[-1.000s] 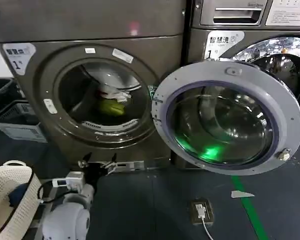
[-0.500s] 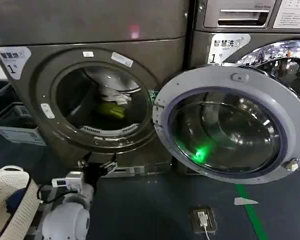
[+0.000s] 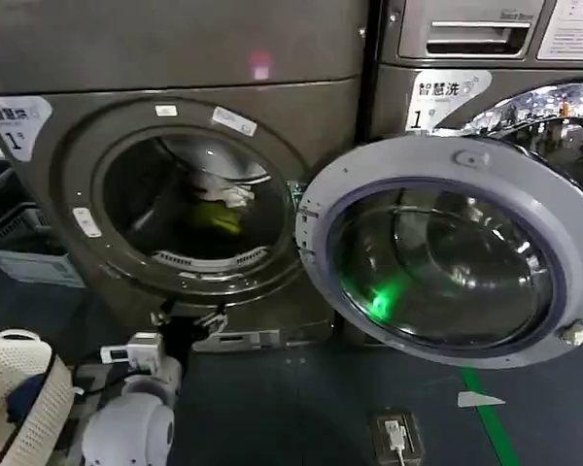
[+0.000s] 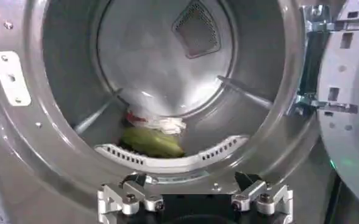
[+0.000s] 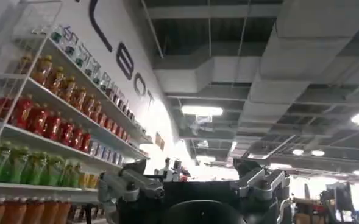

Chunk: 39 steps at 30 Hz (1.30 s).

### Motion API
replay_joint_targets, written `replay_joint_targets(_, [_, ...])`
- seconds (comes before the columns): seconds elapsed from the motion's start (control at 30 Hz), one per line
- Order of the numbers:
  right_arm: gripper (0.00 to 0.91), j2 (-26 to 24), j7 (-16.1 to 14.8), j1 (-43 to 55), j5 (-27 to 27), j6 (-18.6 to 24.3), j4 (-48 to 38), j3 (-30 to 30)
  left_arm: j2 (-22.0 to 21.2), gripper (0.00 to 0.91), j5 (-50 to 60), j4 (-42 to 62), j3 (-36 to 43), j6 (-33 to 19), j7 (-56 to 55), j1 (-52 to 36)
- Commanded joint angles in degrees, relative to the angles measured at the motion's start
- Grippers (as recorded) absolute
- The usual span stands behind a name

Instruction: Grasp the clothes from the dryer.

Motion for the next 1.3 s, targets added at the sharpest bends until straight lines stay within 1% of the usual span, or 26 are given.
replay_joint_targets(0.03, [0.907,0.08,-0.02,0.02,0.00,0.09,-0.02,-0.01,-0.01,0.907,0.06,0.15,0.03,2.81,-0.26,-0.06])
replay_joint_targets(0.83, [0.907,0.20,-0.08,0.07,-0.05,0.10,0.10,-0.24,-0.04,0.907,0.83,0.39,-0.18,2.81,-2.28,0.25])
replay_joint_targets(1.3, [0.907,0.24,-0.12,0.16,-0.10,0.08,0.17,-0.47,0.04,0.907,1.39,0.51,-0.24,2.81,-1.21,0.31])
